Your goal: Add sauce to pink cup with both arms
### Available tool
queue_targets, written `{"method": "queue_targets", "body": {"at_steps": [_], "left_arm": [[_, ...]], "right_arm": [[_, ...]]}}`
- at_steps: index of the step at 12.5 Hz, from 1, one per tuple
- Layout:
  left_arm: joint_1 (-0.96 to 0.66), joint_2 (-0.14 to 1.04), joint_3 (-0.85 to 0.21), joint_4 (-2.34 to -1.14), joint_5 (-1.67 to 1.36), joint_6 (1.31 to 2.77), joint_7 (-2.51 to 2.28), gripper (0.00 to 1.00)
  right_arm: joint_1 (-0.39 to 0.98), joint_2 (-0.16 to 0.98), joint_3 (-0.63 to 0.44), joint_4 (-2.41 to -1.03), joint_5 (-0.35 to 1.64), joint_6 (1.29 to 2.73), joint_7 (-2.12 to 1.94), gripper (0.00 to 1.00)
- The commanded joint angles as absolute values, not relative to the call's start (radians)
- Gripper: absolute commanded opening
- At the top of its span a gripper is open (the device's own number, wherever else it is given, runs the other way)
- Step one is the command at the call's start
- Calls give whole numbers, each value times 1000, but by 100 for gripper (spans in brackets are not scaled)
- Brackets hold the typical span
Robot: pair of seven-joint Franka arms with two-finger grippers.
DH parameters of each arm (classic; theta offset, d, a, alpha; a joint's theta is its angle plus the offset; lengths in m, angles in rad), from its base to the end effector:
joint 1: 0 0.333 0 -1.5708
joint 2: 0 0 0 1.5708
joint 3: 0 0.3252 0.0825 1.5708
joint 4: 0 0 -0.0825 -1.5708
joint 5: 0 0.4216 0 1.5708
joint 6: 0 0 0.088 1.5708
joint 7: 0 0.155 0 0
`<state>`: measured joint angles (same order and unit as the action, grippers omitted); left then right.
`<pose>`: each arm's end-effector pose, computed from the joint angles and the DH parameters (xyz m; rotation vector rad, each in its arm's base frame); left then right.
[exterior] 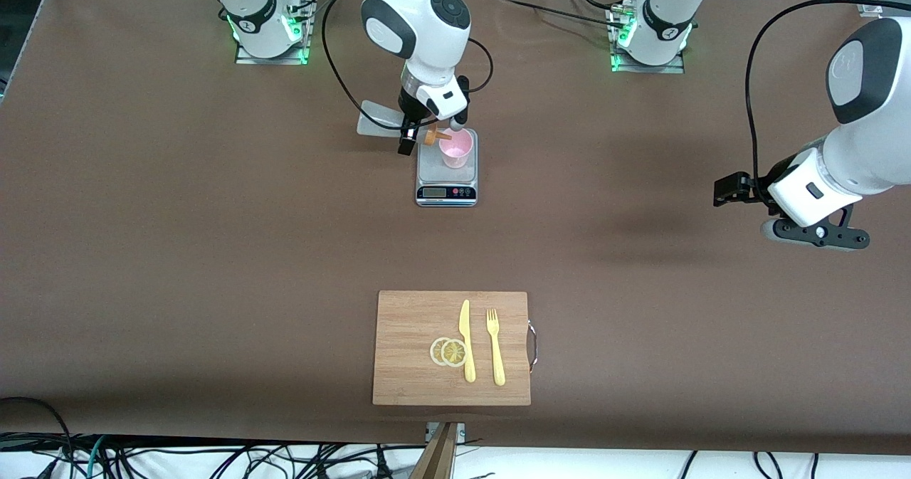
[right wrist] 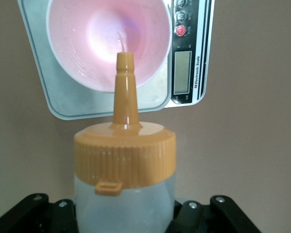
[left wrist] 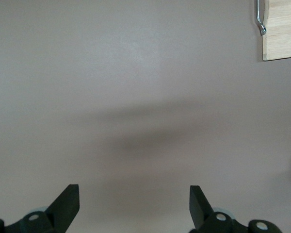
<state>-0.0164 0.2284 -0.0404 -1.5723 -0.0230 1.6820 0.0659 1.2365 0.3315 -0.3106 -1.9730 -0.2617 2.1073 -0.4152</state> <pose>0.6512 -0.0386 0.4512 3.0983 -0.1835 -0.1839 0.3861 0.4755 0.2374 2.0369 1.9045 -0.1432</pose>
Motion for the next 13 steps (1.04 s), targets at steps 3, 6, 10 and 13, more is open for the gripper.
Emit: {"method": "queue_targets", "body": {"at_steps": [3, 6, 10, 13], "left_arm": [[-21, 236, -37, -1546, -15, 1661, 84, 100], [-21, 236, -37, -1546, -15, 1661, 84, 100], [-21, 236, -37, -1548, -15, 1661, 84, 100], [-21, 236, -37, -1546, -15, 1661, 83, 100]], "right_arm": [[1249, 336, -321, -1948, -284, 2079, -396, 3], [1249, 330, -324, -1947, -282, 2077, -396, 4], [1247, 318, -327, -1947, -279, 2077, -400, 5], [1247, 288, -325, -1956, -272, 2066, -403, 6]]}}
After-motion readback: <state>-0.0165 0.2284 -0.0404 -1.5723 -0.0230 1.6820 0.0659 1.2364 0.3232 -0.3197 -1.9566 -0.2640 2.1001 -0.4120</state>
